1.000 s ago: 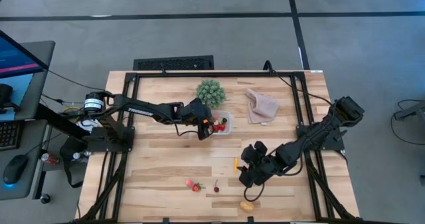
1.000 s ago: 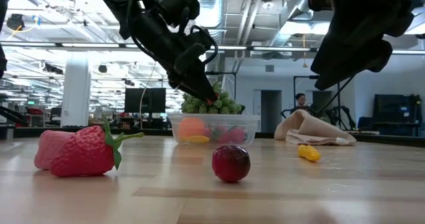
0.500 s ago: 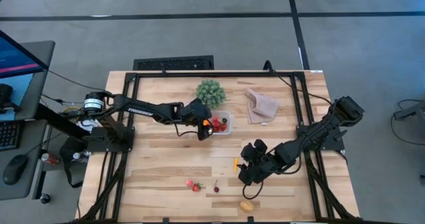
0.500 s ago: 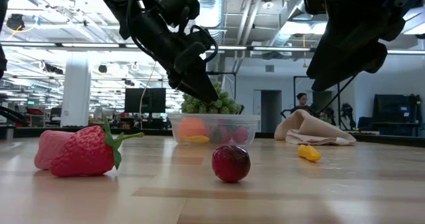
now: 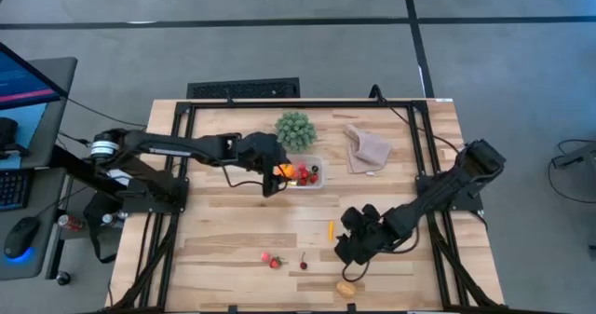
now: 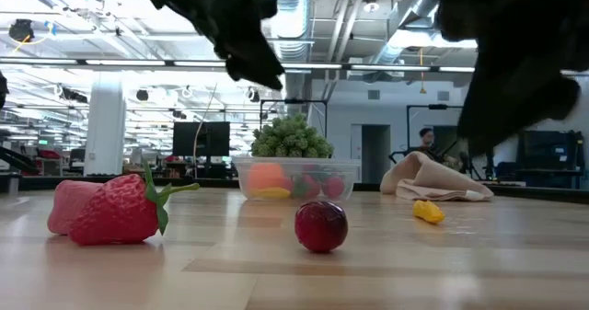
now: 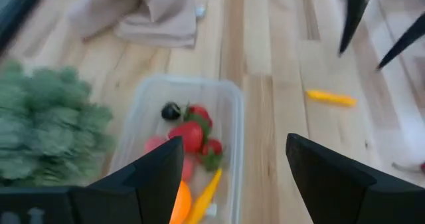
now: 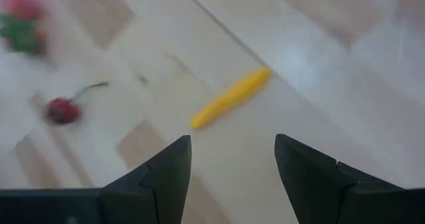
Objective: Pick and placing Produce into tupperware
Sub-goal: Put the yellow corn into the transparent container
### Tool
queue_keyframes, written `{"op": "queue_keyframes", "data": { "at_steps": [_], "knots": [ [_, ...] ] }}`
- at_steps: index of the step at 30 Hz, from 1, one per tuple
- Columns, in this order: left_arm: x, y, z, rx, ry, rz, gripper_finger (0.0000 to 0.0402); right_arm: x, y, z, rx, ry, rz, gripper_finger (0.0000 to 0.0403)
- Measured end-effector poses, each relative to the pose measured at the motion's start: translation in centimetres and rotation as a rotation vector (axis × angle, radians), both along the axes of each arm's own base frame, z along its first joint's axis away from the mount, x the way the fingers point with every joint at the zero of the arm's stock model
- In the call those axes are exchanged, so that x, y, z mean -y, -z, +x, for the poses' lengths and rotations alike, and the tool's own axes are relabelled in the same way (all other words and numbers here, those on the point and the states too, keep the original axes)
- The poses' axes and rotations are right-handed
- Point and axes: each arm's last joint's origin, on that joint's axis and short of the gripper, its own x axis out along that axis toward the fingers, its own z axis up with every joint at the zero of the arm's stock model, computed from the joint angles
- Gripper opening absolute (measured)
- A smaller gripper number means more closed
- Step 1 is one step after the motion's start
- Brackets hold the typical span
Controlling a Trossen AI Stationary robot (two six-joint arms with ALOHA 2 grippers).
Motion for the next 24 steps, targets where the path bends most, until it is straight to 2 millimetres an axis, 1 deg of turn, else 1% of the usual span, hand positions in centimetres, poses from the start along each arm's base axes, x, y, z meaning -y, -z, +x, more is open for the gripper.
{"op": "queue_keyframes", "data": {
  "at_steps": [2, 4, 7, 10, 12, 14, 16, 19, 24],
  "knots": [
    [0.1, -0.7, -1.0, -0.018, -0.017, -0.002, 0.0256, 0.1, 1.1, 0.4, -0.044, 0.082, 0.073, 0.0209],
    [0.2, -1.5, -1.9, -0.027, -0.031, -0.005, 0.0256, 0.1, 1.9, 1.1, -0.044, 0.125, 0.139, 0.0209],
    [0.6, -2.4, -3.3, -0.046, -0.048, 0.004, 0.0256, 0.0, 2.1, 2.0, 0.006, 0.16, 0.196, 0.0209],
    [0.9, -3.1, -4.5, -0.035, -0.063, 0.024, 0.0256, 0.6, 2.3, 2.2, 0.0, 0.218, 0.209, 0.0209],
    [1.1, -3.1, -5.6, -0.054, -0.079, 0.037, 0.0256, 1.1, 2.4, 2.2, -0.014, 0.274, 0.207, 0.0209],
    [1.2, -3.5, -6.1, -0.027, -0.093, 0.046, 0.0256, 1.5, 2.5, 2.1, -0.034, 0.319, 0.201, 0.0209],
    [1.3, -3.5, -6.9, -0.048, -0.106, 0.052, 0.0256, 1.9, 2.4, 2.4, -0.028, 0.348, 0.211, 0.0209],
    [1.4, -3.5, -7.5, -0.035, -0.115, 0.05, 0.0256, 2.4, 2.5, 2.6, -0.03, 0.371, 0.212, 0.0209],
    [1.5, -2.9, -8.8, -0.049, -0.133, 0.028, 0.0256, 3.3, 2.5, 3.0, -0.033, 0.396, 0.225, 0.0209]
  ]
}}
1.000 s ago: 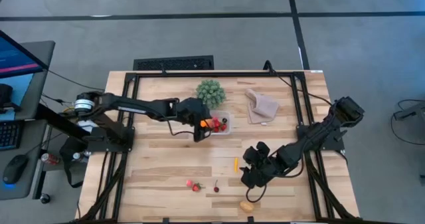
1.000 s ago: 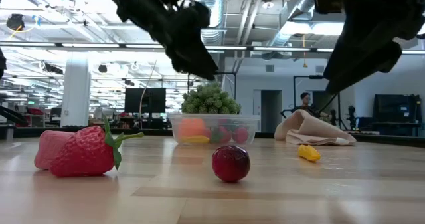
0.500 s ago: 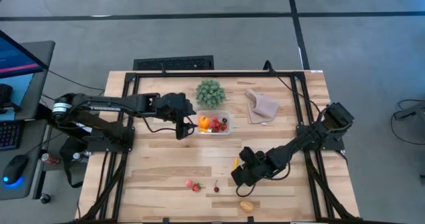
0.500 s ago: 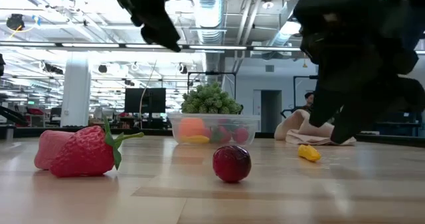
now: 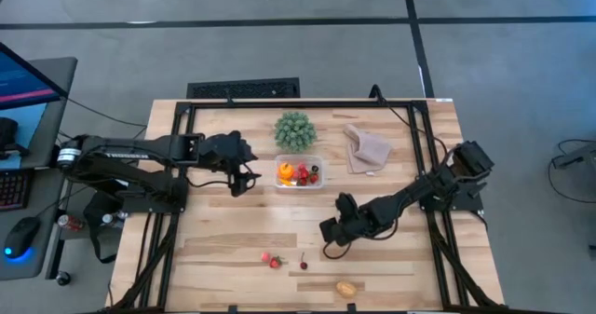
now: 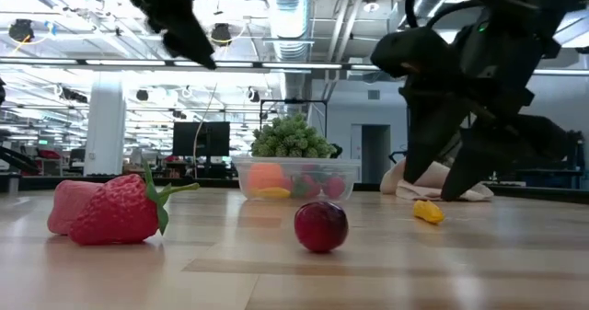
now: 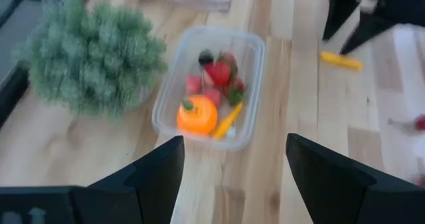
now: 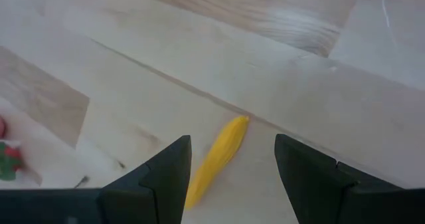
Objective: Pick and placing Produce into tupperware
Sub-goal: Put the yellow corn into the transparent container
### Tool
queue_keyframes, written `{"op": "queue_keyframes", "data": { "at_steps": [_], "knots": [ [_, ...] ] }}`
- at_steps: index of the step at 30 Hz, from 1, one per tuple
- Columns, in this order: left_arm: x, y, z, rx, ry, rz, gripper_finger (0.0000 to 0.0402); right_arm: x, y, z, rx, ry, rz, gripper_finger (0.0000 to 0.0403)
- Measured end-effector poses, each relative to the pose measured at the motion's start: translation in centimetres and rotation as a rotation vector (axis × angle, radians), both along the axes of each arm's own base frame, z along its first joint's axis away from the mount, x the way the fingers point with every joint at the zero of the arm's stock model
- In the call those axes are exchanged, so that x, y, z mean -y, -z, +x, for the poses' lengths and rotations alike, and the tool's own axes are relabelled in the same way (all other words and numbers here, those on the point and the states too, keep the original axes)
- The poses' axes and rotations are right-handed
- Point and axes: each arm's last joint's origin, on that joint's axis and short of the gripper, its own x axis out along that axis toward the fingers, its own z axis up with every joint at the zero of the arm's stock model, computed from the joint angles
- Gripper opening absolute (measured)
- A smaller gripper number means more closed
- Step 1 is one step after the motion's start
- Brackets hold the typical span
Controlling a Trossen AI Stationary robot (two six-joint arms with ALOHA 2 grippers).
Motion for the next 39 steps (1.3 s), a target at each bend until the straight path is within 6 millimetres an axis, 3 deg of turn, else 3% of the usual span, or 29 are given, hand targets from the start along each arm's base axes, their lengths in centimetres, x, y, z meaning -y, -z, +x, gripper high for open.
{"op": "queue_keyframes", "data": {
  "at_steps": [14, 27, 39],
  "knots": [
    [0.6, -0.4, -1.2, 0.038, -0.009, -0.019, 0.0256, 0.9, 0.3, 0.5, -0.043, -0.01, 0.074, 0.0209],
    [0.5, -0.4, -1.2, 0.039, -0.022, -0.013, 0.0256, 0.1, 1.6, 2.1, -0.093, -0.013, 0.059, 0.0207],
    [0.5, -0.3, -1.2, 0.039, -0.028, -0.016, 0.0256, 0.1, 1.2, 2.1, -0.171, -0.053, 0.024, 0.0126]
  ]
}}
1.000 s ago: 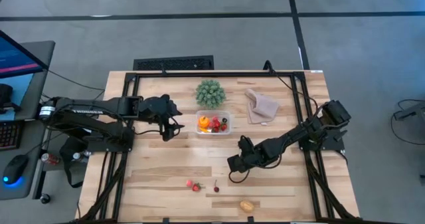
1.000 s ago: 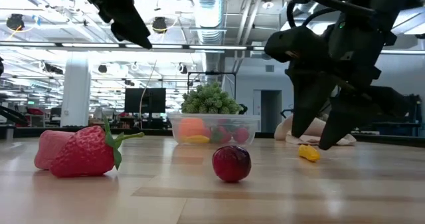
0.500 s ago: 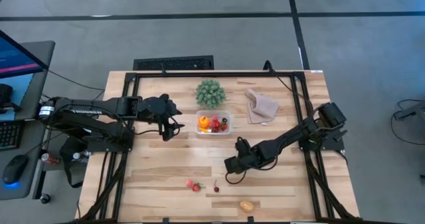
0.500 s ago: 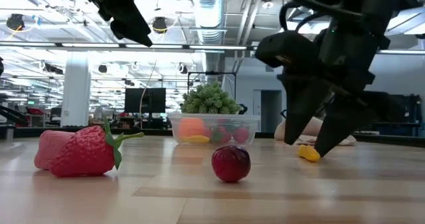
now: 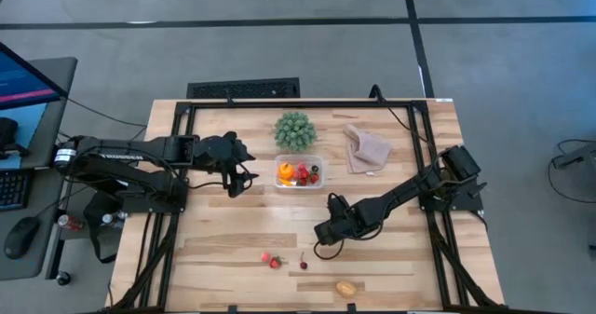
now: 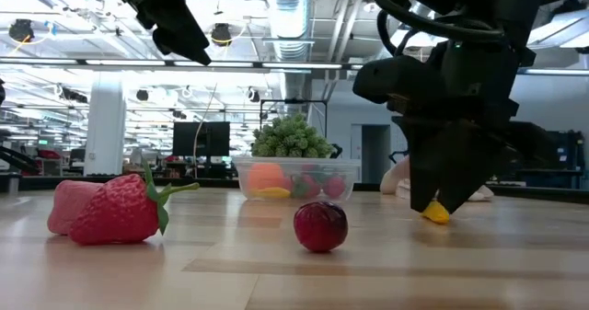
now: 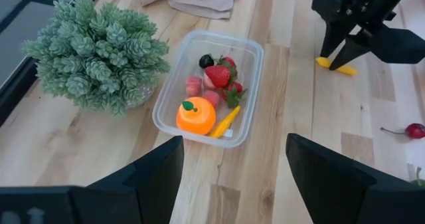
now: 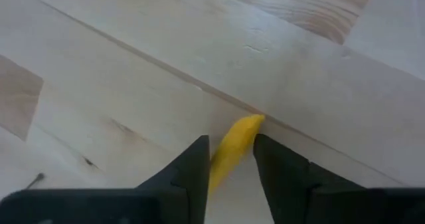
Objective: Pick and placing Produce into tupperware
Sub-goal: Put the yellow corn into the transparent container
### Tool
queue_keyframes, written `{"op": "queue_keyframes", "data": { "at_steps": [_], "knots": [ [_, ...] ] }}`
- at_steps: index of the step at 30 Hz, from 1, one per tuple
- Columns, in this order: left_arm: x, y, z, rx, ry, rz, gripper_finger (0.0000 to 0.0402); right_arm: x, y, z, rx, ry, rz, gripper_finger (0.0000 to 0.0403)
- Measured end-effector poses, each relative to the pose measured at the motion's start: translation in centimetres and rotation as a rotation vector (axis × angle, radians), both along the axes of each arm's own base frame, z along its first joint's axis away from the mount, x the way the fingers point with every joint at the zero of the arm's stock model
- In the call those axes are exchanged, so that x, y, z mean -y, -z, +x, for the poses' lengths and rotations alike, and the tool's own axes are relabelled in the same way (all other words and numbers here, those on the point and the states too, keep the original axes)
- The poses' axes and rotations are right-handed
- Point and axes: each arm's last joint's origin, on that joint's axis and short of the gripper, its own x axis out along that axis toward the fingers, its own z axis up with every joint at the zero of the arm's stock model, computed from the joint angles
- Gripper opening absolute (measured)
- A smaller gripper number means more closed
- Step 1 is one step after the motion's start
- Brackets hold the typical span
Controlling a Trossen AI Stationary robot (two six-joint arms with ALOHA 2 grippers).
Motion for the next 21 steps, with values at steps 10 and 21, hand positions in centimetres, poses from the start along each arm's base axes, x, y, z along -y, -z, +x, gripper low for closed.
{"op": "queue_keyframes", "data": {
  "at_steps": [10, 21],
  "knots": [
    [0.0, 0.0, 0.0, 0.001, -0.005, -0.006, 0.0256, 0.1, 0.1, -0.23, -0.025, -0.024, -0.015, 0.0057],
    [0.0, 0.0, 0.0, 0.001, -0.005, -0.006, 0.0256, 0.11, 0.02, -0.19, -0.024, -0.023, -0.03, 0.0015]
  ]
}}
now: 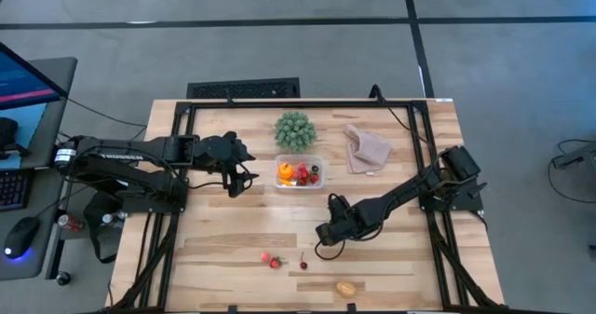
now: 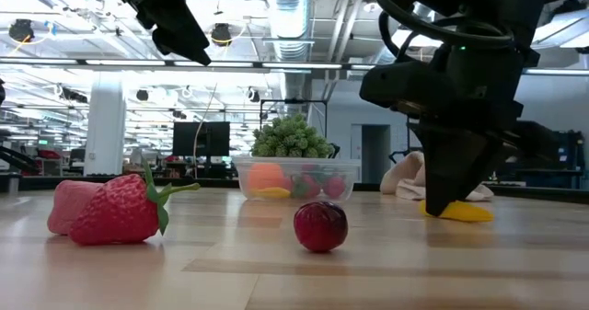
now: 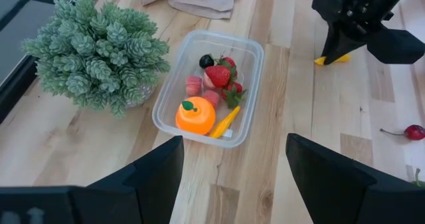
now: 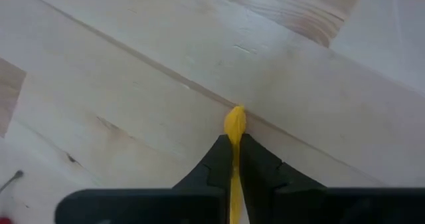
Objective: Pick and placing Produce into tupperware
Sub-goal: Put the yellow corn into the transparent container
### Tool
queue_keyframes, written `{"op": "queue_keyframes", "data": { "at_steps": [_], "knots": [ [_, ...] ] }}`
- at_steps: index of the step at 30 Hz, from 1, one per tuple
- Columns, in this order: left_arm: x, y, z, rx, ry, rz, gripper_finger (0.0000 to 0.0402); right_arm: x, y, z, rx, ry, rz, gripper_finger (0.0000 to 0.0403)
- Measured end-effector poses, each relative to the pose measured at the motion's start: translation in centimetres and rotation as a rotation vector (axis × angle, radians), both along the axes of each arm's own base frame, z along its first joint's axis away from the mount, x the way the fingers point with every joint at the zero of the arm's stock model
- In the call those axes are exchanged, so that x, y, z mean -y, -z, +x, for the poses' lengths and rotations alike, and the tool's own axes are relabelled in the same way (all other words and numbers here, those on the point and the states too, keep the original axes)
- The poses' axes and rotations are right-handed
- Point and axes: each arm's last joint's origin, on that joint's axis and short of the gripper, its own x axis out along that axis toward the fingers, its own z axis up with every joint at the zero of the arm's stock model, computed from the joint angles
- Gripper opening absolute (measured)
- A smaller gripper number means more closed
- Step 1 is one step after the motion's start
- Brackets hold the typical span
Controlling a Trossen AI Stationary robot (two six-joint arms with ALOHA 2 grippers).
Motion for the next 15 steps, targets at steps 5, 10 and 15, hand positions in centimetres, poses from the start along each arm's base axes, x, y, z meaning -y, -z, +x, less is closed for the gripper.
{"op": "queue_keyframes", "data": {
  "at_steps": [5, 10, 15],
  "knots": [
    [0.0, 0.0, 0.0, 0.0, 0.0, 0.0, 0.0256, -0.2, -0.7, 0.7, 0.009, -0.069, -0.027, 0.0015],
    [-0.1, 0.0, 0.0, 0.0, -0.017, 0.012, 0.0256, 0.2, -1.8, 1.5, 0.016, -0.109, -0.075, 0.0017],
    [-0.1, 0.0, 0.0, 0.001, -0.022, 0.011, 0.0256, 0.5, -2.8, 2.4, 0.048, -0.165, -0.101, 0.0016]
  ]
}}
